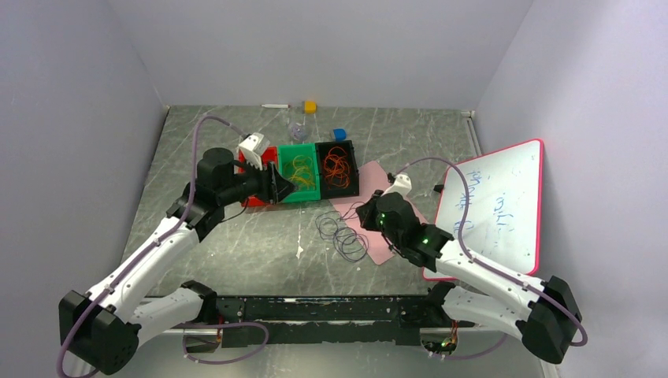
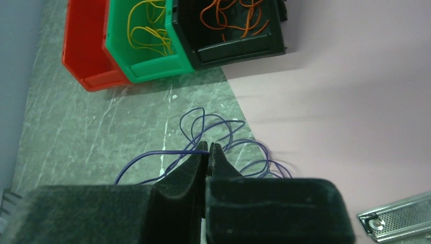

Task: Untangle the cables

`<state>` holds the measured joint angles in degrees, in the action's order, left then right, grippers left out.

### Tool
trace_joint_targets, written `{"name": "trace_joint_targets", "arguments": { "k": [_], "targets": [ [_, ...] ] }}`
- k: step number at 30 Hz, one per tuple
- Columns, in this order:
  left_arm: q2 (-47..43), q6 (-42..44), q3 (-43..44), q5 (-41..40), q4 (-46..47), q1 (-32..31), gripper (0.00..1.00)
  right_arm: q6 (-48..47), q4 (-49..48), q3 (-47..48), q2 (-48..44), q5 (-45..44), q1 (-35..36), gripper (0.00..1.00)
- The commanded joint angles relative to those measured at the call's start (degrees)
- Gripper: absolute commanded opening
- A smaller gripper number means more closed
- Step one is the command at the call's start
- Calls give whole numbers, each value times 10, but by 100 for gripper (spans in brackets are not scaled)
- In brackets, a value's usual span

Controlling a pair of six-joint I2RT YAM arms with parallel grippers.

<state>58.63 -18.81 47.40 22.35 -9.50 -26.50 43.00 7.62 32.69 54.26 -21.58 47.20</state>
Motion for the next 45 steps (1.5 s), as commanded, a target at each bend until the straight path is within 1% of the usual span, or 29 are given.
{"name": "trace_joint_targets", "arguments": {
  "k": [1,4,6,10,13,20,25,32,34,36,38,40,41,42,43,44,45],
  "targets": [
    [-12,7,7,105,93,-12,52,-32,0,36,18,30,-3,0],
    [2,32,19,113,90,-42,55,-54,13,71,45,59,-3,0],
    [13,50,29,97,82,-77,61,-58,24,91,58,69,-3,0],
    [38,63,36,72,82,-123,65,-58,27,111,70,83,-3,0],
    [52,57,32,61,104,-141,66,-57,29,121,77,92,-3,0],
    [92,54,39,55,139,-159,68,-58,24,126,86,106,-3,0],
    [115,61,52,55,137,-167,69,-57,25,127,85,107,-4,0],
    [142,61,49,46,131,-171,67,-57,23,128,80,108,-3,0],
    [149,58,50,45,133,-171,61,-57,23,129,80,109,-3,0],
    [162,54,53,47,133,-171,53,-57,22,129,79,109,-3,0],
    [172,50,62,44,127,-172,39,-57,21,127,78,107,-3,0],
    [181,45,74,33,115,-171,19,-54,20,122,73,101,-3,0],
    [184,44,82,27,105,-171,13,-53,20,119,70,98,-3,0],
    [185,43,90,21,98,-171,9,-51,21,116,66,92,-3,0],
    [183,42,97,17,92,-171,7,-49,20,111,61,86,-3,0],
    [181,41,104,12,86,-171,7,-47,19,106,55,79,-3,0],
    [177,42,111,9,80,-171,7,-44,18,101,48,72,-3,3]
  ]
}}
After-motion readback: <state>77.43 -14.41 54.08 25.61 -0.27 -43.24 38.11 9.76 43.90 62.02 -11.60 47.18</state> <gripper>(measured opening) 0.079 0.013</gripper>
